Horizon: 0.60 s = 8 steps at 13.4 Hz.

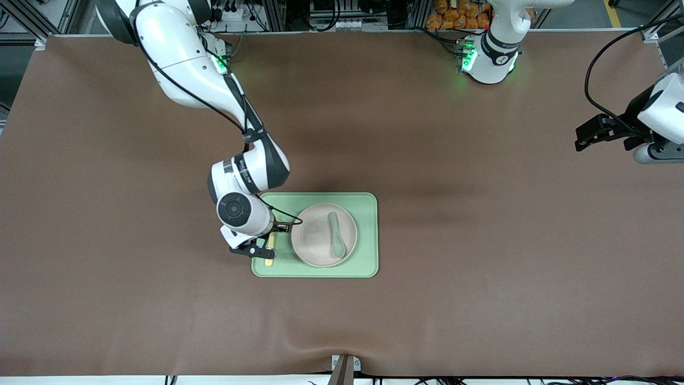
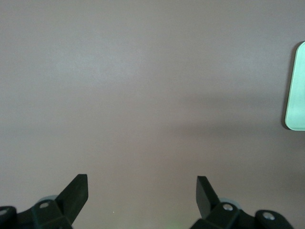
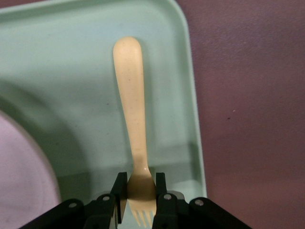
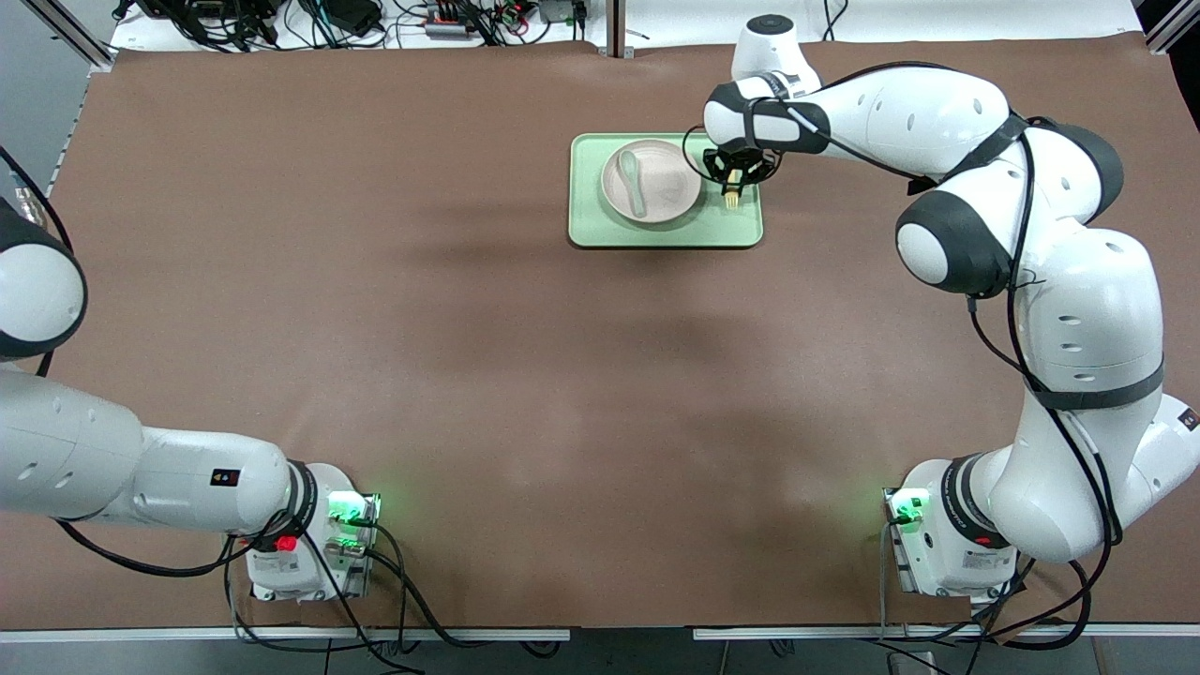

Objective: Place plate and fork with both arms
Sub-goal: 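Move the fork with the right gripper beside the plate on the tray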

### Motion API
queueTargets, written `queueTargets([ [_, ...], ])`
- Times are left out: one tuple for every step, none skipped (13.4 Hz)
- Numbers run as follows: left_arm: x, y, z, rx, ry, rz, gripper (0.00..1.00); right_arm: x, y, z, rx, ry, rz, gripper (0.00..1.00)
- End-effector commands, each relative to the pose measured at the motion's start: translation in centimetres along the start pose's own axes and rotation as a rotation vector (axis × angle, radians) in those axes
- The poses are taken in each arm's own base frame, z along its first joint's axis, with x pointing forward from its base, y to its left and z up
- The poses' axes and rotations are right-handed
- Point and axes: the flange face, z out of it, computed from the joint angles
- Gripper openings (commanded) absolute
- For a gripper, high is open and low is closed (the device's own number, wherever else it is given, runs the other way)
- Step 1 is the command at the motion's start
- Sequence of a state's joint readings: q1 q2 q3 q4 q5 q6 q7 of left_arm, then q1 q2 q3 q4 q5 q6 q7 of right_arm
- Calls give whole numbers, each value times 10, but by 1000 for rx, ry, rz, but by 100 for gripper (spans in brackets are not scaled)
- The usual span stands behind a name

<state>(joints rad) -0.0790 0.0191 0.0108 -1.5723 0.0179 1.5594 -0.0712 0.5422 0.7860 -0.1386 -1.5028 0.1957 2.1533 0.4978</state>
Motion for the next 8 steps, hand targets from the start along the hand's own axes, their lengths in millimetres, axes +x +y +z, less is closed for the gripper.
queueTargets([
  [-1,1,-2,-13,-9,-12,100,-3,9,1,38,-29,11,5],
  [-1,1,-2,-13,-9,-12,100,-4,9,3,36,-33,13,23],
  [-1,1,-2,-13,-9,-12,100,-6,8,4,34,-36,10,54],
  [-1,1,-2,-13,-9,-11,100,-6,8,2,35,-35,10,92],
  [-1,1,-2,-13,-9,-11,100,-6,7,-2,38,-33,9,100],
  [-1,1,-3,-13,-7,-11,100,-5,8,-10,43,-27,1,100],
  [-1,1,-2,-13,-9,-11,100,-3,10,-25,55,-11,-28,100],
  [-1,1,-3,-13,-7,-11,100,2,23,-39,59,-17,-47,100],
])
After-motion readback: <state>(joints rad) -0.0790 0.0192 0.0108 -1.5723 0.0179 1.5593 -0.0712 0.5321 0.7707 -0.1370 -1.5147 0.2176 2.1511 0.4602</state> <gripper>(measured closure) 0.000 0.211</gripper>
